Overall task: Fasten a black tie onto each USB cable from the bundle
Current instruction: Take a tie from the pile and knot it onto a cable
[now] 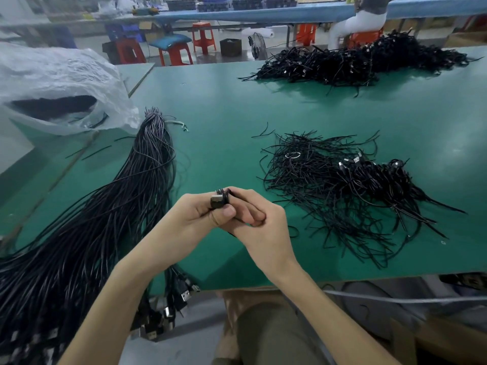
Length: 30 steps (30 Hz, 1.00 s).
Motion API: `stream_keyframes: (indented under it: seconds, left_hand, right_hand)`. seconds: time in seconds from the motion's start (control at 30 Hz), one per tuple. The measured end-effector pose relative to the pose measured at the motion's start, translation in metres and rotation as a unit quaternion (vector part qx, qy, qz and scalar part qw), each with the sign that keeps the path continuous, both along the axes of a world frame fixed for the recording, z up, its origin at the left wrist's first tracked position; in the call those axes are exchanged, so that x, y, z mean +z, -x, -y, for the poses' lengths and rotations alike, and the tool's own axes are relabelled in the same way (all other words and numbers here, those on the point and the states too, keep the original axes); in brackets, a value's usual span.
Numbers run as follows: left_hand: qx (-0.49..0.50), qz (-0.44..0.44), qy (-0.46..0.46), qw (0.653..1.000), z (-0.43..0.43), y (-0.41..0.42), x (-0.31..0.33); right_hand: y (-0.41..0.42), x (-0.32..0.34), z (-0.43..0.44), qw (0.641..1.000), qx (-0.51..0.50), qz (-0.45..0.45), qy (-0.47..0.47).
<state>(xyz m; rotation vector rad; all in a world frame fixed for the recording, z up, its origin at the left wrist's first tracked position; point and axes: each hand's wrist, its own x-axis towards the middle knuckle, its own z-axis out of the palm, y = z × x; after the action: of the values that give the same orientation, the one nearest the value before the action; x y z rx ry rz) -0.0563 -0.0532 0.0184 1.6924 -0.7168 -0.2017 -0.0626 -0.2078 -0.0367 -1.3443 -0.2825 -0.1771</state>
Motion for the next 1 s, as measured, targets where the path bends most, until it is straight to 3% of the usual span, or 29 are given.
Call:
stream_keyframes:
  seconds: [0.27, 0.63, 1.0]
  left_hand:
    - [-0.039, 0.004, 0.004, 0.999, 0.003, 0.0, 0.003]
    - [-0.01, -0.019, 0.073, 0.997, 0.012, -0.007, -0.016]
    - [0.048, -0.266, 0.155, 0.95, 0.019, -0.052, -0.06]
  right_hand:
    - [0.008, 0.006, -0.001, 0.994, 0.034, -0.008, -0.107]
    - [0.005, -0.002, -0.004, 0.993, -0.002, -0.031, -0.114]
    - [-0.044, -0.028, 0.006, 0.99, 0.014, -0.102, 0.097]
